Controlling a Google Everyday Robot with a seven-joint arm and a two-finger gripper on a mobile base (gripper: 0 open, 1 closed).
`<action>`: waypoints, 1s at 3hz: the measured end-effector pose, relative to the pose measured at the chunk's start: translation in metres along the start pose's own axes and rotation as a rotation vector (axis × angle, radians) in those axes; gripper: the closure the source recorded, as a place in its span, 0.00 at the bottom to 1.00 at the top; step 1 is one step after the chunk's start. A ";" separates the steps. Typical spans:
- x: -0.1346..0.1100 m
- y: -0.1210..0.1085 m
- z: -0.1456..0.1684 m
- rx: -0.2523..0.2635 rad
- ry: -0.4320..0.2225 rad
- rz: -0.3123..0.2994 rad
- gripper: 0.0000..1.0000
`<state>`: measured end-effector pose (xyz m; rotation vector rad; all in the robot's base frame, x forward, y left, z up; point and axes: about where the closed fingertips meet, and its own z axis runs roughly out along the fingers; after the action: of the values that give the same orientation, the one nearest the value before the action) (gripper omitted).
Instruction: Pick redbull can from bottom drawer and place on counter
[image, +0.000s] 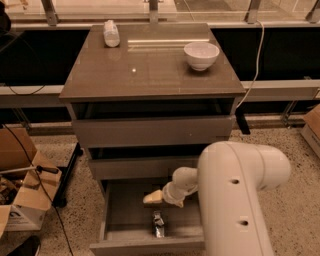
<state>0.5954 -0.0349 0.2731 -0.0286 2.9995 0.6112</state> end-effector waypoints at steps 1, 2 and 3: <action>-0.002 0.009 0.044 0.018 0.030 0.047 0.00; 0.011 -0.006 0.102 0.026 0.132 0.155 0.00; 0.024 -0.023 0.130 0.036 0.191 0.234 0.00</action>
Offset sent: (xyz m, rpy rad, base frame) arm -0.0015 0.0469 -0.1351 -0.0189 0.2681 -0.1207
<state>0.5821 -0.0051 0.1434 0.2859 3.2255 0.6062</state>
